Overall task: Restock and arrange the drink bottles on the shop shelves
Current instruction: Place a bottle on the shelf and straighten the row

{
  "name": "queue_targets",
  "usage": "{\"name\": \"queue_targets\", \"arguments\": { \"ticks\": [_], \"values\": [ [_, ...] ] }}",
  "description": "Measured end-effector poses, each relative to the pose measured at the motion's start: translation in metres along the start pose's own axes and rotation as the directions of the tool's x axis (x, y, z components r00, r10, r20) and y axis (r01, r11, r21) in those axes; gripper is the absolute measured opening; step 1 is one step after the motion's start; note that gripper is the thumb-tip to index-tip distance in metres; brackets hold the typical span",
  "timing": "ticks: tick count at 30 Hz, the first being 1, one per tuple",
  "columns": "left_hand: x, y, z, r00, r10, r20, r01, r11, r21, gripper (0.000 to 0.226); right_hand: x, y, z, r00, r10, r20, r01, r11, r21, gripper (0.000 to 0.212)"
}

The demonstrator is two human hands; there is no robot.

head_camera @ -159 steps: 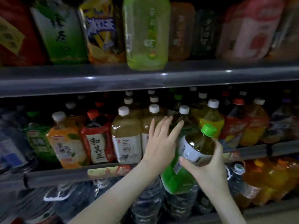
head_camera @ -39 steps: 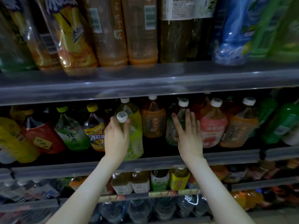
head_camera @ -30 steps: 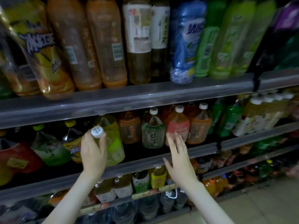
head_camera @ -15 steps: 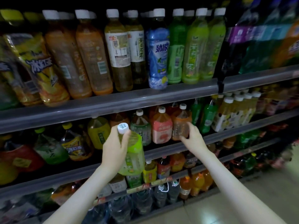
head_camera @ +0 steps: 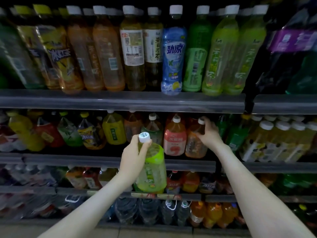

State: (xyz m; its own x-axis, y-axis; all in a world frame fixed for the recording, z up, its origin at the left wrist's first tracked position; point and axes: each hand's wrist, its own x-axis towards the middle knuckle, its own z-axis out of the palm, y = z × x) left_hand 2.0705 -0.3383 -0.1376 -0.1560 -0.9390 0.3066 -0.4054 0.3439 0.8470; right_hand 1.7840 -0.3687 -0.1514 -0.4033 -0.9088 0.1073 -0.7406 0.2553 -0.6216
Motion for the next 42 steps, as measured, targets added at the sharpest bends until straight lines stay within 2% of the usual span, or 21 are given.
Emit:
{"name": "queue_targets", "arguments": {
  "ticks": [2, 4, 6, 7, 9, 10, 12, 14, 15, 16, 18, 20, 22, 25, 28, 30, 32, 35, 38, 42],
  "values": [
    [-0.003, 0.0, 0.0, 1.0, -0.007, -0.001, 0.007, 1.0, 0.012, 0.014, 0.001, 0.003, 0.001, 0.999, -0.025, -0.026, 0.025, 1.0, -0.002, 0.064],
    [-0.005, 0.0, -0.001, 1.0, -0.012, -0.003, 0.013, 1.0, 0.012, 0.01, 0.0, 0.009, 0.002, 1.0, -0.025, 0.003, 0.025, 0.999, -0.022, 0.069],
    [-0.007, -0.002, -0.003, 1.0, -0.028, -0.012, 0.029, 1.0, 0.007, 0.008, -0.005, 0.009, 0.005, 1.0, 0.001, 0.008, 0.0, 0.994, -0.109, 0.078],
    [-0.007, -0.003, -0.005, 0.999, -0.04, -0.023, 0.04, 0.999, 0.002, 0.009, -0.012, 0.005, 0.007, 0.999, -0.005, -0.033, -0.001, 0.983, -0.186, 0.081],
    [-0.009, -0.006, -0.01, 0.997, -0.053, -0.047, 0.053, 0.999, -0.003, 0.011, -0.027, -0.01, 0.016, 0.986, -0.102, -0.129, 0.064, 0.96, -0.271, 0.08],
    [-0.01, -0.007, -0.013, 0.997, -0.054, -0.056, 0.054, 0.999, -0.003, 0.011, -0.035, -0.022, 0.023, 0.978, -0.169, -0.118, 0.14, 0.964, -0.224, 0.078],
    [-0.011, -0.008, -0.02, 0.997, -0.05, -0.066, 0.05, 0.999, -0.002, 0.011, -0.053, -0.051, 0.038, 0.933, -0.354, 0.065, 0.356, 0.934, -0.032, 0.073],
    [-0.011, -0.01, -0.029, 0.995, -0.052, -0.083, 0.052, 0.999, -0.004, 0.009, -0.07, -0.081, 0.053, 0.789, -0.518, 0.33, 0.515, 0.851, 0.106, 0.062],
    [-0.011, -0.011, -0.034, 0.994, -0.055, -0.096, 0.055, 0.998, -0.005, 0.007, -0.078, -0.095, 0.059, 0.717, -0.555, 0.422, 0.549, 0.822, 0.15, 0.059],
    [-0.011, -0.013, -0.04, 0.992, -0.061, -0.107, 0.061, 0.998, -0.005, 0.005, -0.083, -0.107, 0.066, 0.678, -0.563, 0.473, 0.537, 0.818, 0.203, 0.058],
    [-0.011, -0.018, -0.054, 0.989, -0.075, -0.127, 0.074, 0.997, -0.012, 0.002, -0.088, -0.125, 0.078, 0.648, -0.553, 0.524, 0.433, 0.833, 0.345, 0.067],
    [-0.011, -0.024, -0.071, 0.985, -0.08, -0.154, 0.078, 0.997, -0.018, 0.005, -0.093, -0.138, 0.094, 0.591, -0.547, 0.593, 0.317, 0.833, 0.453, 0.086],
    [-0.01, -0.033, -0.088, 0.98, -0.084, -0.178, 0.081, 0.996, -0.024, 0.005, -0.098, -0.152, 0.114, 0.558, -0.546, 0.625, 0.275, 0.832, 0.482, 0.105],
    [-0.007, -0.052, -0.117, 0.977, -0.091, -0.195, 0.089, 0.996, -0.02, 0.009, -0.104, -0.184, 0.144, 0.615, -0.555, 0.56, 0.302, 0.822, 0.483, 0.108],
    [0.002, -0.074, -0.153, 0.982, -0.086, -0.166, 0.085, 0.996, -0.01, 0.009, -0.105, -0.219, 0.176, 0.674, -0.535, 0.51, 0.249, 0.814, 0.525, 0.086],
    [0.013, -0.093, -0.183, 0.995, -0.055, -0.086, 0.057, 0.998, 0.014, 0.008, -0.106, -0.24, 0.203, 0.725, -0.507, 0.466, 0.23, 0.816, 0.53, 0.08],
    [0.028, -0.116, -0.217, 0.998, -0.015, 0.054, 0.012, 0.998, 0.055, 0.01, -0.109, -0.263, 0.228, 0.775, -0.482, 0.407, 0.226, 0.814, 0.535, 0.082],
    [0.058, -0.17, -0.272, 0.98, 0.014, 0.199, -0.075, 0.95, 0.303, 0.031, -0.111, -0.294, 0.258, 0.833, -0.427, 0.351, 0.202, 0.826, 0.526, 0.08],
    [0.089, -0.219, -0.312, 0.992, 0.069, 0.106, -0.112, 0.866, 0.487, 0.039, -0.109, -0.31, 0.283, 0.879, -0.336, 0.338, 0.131, 0.851, 0.508, 0.079],
    [0.128, -0.246, -0.326, 0.992, 0.114, 0.053, -0.124, 0.821, 0.557, 0.045, -0.111, -0.325, 0.298, 0.929, -0.224, 0.296, 0.053, 0.869, 0.492, 0.082]
  ]
}}
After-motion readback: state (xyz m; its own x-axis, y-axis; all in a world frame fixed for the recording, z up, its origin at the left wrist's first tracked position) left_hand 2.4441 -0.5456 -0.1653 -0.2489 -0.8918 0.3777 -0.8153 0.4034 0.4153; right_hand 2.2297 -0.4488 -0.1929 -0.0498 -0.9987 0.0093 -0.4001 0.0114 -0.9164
